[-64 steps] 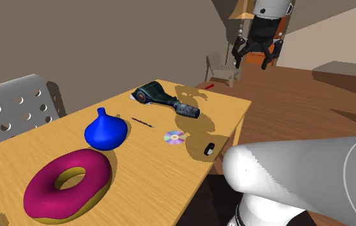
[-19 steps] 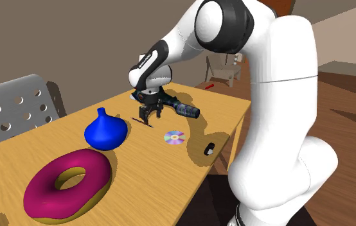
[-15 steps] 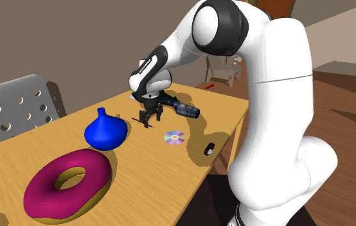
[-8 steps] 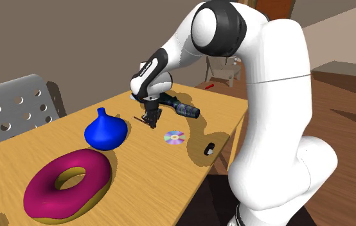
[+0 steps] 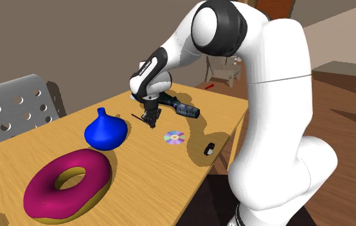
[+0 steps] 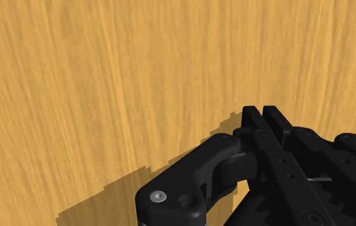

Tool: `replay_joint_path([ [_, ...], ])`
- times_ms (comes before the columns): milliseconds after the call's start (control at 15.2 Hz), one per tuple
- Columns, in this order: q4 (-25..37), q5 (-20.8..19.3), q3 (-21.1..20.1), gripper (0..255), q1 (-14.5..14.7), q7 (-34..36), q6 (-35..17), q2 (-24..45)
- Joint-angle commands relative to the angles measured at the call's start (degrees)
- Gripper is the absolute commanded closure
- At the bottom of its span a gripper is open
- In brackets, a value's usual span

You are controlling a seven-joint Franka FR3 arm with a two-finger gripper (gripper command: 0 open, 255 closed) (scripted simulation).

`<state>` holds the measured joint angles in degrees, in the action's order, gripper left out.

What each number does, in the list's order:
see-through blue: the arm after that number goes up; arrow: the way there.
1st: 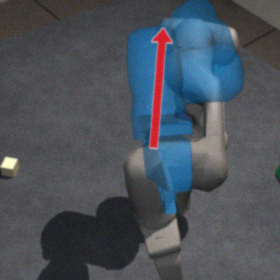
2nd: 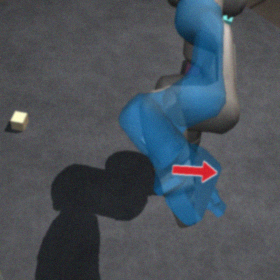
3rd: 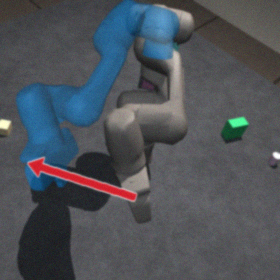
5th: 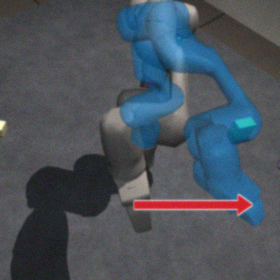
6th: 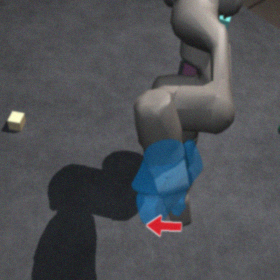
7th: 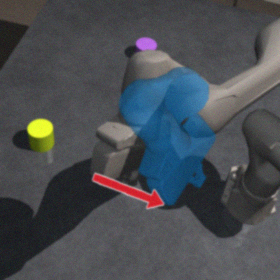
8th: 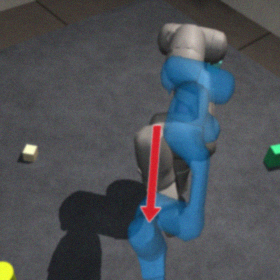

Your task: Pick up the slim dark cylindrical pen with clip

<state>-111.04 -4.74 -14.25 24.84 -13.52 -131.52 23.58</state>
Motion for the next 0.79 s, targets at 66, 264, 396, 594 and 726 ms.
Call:
replay_joint_path([
  [66, 0.31, 0.44, -0.22, 255, -0.22, -0.29, 1.7, -1.35],
  [264, 0.83, 0.88, -0.43, 255, -0.38, -0.52, 3.57, -2.74],
  [396, 1.24, 1.16, -0.56, 255, -0.48, -0.67, 4.84, -3.63],
  [594, 1.95, 1.55, -0.73, 255, -0.62, -0.87, 6.77, -4.88],
  [726, 2.49, 1.8, -0.83, 255, -0.7, -1.0, 8.08, -5.68],
])
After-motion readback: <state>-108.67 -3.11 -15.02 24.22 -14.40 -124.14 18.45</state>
